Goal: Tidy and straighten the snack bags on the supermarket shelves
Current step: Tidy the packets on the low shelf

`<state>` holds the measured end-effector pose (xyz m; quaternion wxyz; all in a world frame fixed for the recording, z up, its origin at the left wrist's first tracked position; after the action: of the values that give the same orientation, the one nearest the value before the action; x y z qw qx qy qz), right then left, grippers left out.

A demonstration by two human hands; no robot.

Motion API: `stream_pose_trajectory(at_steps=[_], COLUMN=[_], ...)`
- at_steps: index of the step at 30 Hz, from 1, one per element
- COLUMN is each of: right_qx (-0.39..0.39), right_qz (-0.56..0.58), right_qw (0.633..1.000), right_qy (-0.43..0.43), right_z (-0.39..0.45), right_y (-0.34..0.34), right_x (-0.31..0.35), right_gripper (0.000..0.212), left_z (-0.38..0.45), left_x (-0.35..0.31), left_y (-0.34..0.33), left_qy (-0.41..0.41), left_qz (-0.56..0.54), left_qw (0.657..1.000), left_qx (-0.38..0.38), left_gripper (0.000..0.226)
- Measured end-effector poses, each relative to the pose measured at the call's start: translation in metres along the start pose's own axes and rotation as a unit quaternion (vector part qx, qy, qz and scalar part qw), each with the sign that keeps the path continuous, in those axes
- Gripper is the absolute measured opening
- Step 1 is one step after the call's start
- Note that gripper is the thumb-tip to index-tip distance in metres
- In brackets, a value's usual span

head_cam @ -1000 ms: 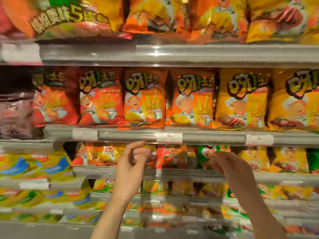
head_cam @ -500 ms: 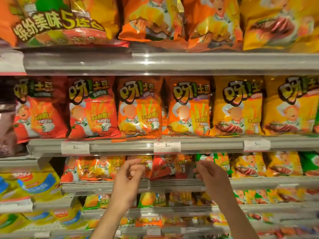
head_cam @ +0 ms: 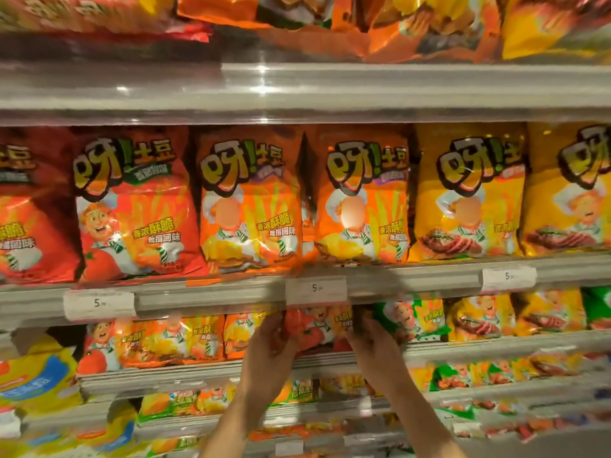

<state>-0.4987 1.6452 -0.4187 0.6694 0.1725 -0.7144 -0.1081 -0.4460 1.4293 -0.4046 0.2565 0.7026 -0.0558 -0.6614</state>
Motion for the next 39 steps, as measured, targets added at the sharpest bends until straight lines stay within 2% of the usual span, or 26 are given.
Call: stream_pose_trajectory(at_steps=[5,10,12,19,22,24,28,31,33,34,37,39], right_qx=[-0.007,-0.061,-0.076,-0.017,0.002,-0.005,-0.019,-0.029,-0.041,-0.036,-0.048,-0.03], right_qz=[0.002,0.103,0.131,0.104,0.09,0.121,0.195,0.268,0.251,0.207,0.197,0.185], right_qw=[1.0,0.993,0.988,0.994,0.996,0.993,0.98,0.961,0.966,0.977,0.979,0.982], right_qy=[-0.004,0.024,0.023,-0.028,-0.001,0.005,-0.037,-0.055,-0.039,-0.027,-0.031,-0.034], right_z=[0.005,0.003,0.002,0.002,0.002,-0.006,-0.03,-0.054,-0.071,-0.08,-0.103,-0.114], right_y=[-0.013,-0.005,0.0,-0.011,-0.019,-0.022,-0.033,-0.043,-0.049,-0.054,-0.069,-0.086], right_x=[0.003,0.011,0.01,0.012,0.019,0.021,0.01,0.01,0.013,0.016,0.008,0.008], right_gripper=[0.026,0.018,0.016,0.026,0.025,0.019,0.013,0.01,0.025,0.032,0.02,0.019], left_z=[0.012,0.014,0.013,0.003,-0.001,-0.003,-0.014,-0.026,-0.032,-0.035,-0.047,-0.055], left_x=[0.009,0.009,0.012,0.021,0.023,0.026,0.032,0.034,0.041,0.045,0.054,0.061], left_y=[-0.006,0.001,0.006,0.017,0.022,0.025,0.031,0.038,0.043,0.047,0.063,0.078], left_qy=[-0.005,-0.007,-0.006,0.002,0.003,0.003,0.001,-0.003,0.001,0.002,-0.005,-0.009], left_qz=[0.045,-0.002,-0.008,-0.025,-0.029,-0.022,-0.028,-0.053,-0.075,-0.076,-0.071,-0.06], left_qw=[0.999,1.0,1.0,1.0,1.0,0.999,0.997,0.995,0.991,0.99,0.988,0.989], left_qx=[-0.002,-0.013,-0.013,-0.008,0.009,0.029,0.066,0.088,0.109,0.12,0.138,0.133], left_gripper=[0.038,0.041,0.033,0.031,0.029,0.029,0.023,0.04,0.052,0.057,0.06,0.059])
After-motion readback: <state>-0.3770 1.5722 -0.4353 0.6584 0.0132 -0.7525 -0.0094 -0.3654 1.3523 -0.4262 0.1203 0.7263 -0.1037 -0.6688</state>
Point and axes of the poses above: each hand's wrist, its own z-axis towards the middle knuckle, its own y-axis out of the back of the hand, x = y × z, the point moved 9 cm from there along z, towards the middle knuckle, and after that the axes turned 10 degrees about z, right-handed, at the moved point
